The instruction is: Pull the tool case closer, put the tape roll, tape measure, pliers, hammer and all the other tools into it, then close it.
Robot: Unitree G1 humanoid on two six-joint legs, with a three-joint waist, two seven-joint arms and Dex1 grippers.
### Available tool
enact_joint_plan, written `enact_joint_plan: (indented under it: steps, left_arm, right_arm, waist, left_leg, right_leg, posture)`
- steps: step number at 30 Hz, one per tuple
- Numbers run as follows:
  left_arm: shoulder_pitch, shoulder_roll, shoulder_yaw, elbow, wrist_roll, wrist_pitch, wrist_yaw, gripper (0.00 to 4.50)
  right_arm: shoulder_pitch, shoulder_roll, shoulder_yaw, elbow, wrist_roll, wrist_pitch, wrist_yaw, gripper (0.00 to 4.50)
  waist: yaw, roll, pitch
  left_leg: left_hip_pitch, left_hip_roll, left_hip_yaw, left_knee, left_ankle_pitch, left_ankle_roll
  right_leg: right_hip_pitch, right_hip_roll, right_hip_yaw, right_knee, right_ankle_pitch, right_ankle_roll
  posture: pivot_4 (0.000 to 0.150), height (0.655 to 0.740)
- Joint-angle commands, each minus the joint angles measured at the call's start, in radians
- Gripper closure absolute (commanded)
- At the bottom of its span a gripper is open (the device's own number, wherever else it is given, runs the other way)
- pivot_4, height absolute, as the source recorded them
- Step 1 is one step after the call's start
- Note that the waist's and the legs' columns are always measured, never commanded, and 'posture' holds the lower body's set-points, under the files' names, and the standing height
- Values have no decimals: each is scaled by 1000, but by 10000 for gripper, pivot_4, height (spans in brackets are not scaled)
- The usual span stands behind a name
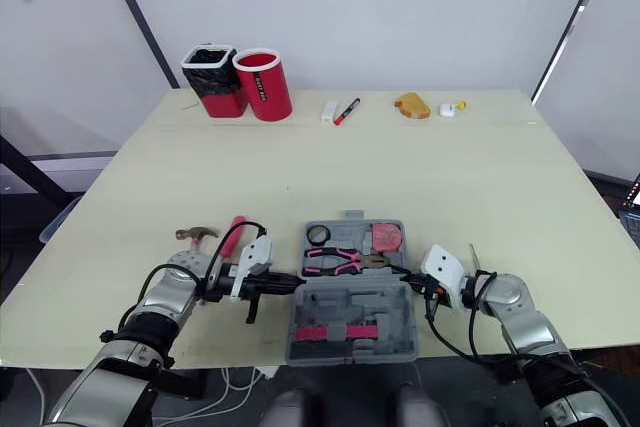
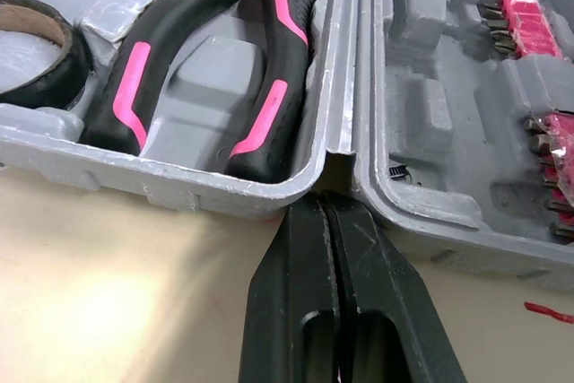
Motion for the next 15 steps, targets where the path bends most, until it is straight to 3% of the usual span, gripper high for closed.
enact_joint_plan:
  steps: [1, 15]
  left_arm:
    - [-31, -7, 11, -4, -10, -39, 0, 44614]
    - [-89, -20, 14, 72, 5, -72, 49, 44614]
  right_arm:
    - [-31, 30, 5, -18, 7, -34, -8, 45000]
    - [-69, 51, -4, 27, 1, -40, -22, 45000]
  waist:
    - [0, 0, 0]
    - [1, 0, 0]
  left_leg:
    - [0, 0, 0, 0, 0, 0]
    - [-1, 0, 0, 0, 0, 0]
  right_leg:
    - [0, 0, 0, 0, 0, 0]
    - [0, 0, 0, 0, 0, 0]
  posture:
    - [1500, 7400]
    - [1500, 7400]
